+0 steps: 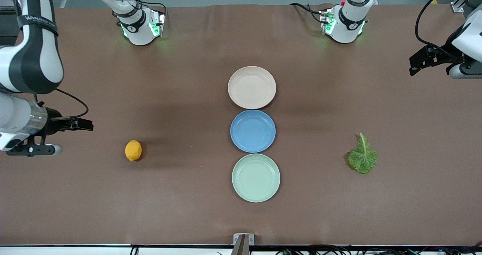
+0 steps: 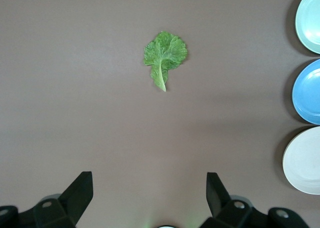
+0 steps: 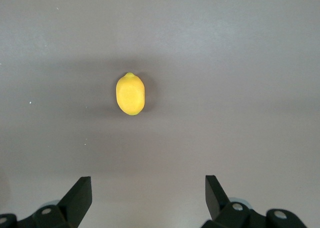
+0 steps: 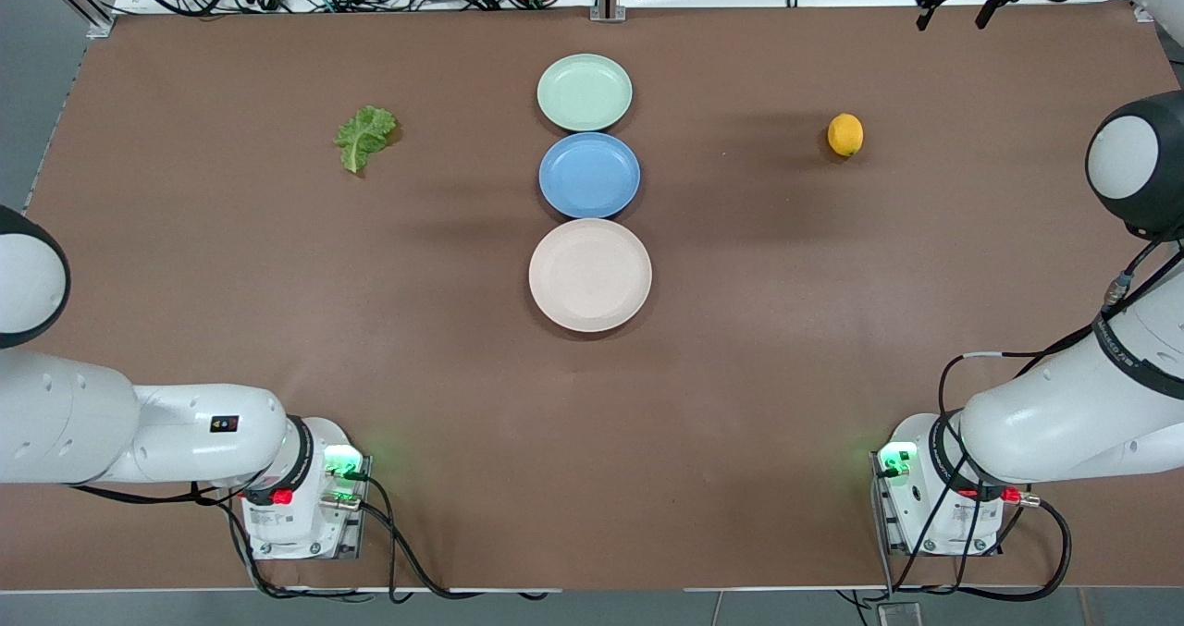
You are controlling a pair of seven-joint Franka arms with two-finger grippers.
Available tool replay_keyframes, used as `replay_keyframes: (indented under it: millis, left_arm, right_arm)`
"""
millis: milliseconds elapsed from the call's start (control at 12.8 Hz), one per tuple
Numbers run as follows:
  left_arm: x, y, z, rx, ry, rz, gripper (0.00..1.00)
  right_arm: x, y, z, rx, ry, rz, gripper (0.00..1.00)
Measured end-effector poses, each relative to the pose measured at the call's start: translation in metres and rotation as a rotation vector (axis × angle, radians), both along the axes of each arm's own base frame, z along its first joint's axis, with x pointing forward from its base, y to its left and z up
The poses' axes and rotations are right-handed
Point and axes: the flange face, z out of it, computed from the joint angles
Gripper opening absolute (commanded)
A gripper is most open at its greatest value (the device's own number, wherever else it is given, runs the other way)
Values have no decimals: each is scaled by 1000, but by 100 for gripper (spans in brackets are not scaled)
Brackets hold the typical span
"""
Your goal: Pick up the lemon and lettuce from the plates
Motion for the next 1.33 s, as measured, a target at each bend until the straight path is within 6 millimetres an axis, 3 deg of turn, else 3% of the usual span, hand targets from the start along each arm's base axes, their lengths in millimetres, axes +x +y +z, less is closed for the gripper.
replay_keyframes:
  millis: [156,469,939,1095,1330]
  left_arm:
    - [0,0,0,0,0,0,100]
    - [0,0,0,0,0,0,100]
    - [0,0,1,0,-2,-1,100]
    - [-1,0,3,0,-6,-1,100]
    - [-3,-6,6,1,-11,-12,100]
  right_arm:
    - [-1,-5,2,0,14,-8,100]
    - [4,-11,27,-1,-36,-16,100]
    - [-13,-15,30,5,64,-26,100]
    - [-22,-21,37,7,43,-35,100]
    - [-51,-23,54,13,-12,-38,100]
